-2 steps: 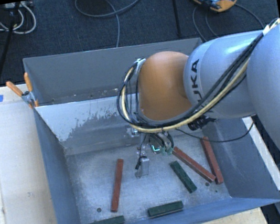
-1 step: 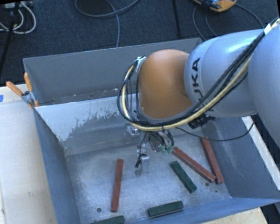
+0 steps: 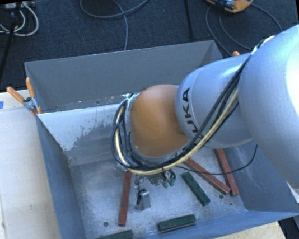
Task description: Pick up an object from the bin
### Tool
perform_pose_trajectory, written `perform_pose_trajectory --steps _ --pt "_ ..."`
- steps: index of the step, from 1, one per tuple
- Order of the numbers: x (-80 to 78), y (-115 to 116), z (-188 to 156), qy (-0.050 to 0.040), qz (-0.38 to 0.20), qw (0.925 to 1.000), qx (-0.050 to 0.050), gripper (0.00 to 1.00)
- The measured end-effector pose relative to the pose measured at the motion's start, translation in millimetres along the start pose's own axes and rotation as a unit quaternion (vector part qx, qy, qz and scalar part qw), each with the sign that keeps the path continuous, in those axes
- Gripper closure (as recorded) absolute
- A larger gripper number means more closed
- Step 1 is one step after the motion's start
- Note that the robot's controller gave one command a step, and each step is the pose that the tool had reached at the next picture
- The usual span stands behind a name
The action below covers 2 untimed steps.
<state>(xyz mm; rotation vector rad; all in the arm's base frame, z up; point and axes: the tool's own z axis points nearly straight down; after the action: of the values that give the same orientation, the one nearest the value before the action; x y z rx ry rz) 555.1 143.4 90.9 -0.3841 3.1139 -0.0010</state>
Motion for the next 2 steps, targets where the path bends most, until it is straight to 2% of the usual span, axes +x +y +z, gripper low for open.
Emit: perform_pose_trajectory --steps 1,2 --pt "6.4 9 -2 0.0060 -0.067 0.9978 -0.002 0.00" --pt "-20.0 9 -10 -0.0007 -0.075 0.9972 -0.001 0.00"
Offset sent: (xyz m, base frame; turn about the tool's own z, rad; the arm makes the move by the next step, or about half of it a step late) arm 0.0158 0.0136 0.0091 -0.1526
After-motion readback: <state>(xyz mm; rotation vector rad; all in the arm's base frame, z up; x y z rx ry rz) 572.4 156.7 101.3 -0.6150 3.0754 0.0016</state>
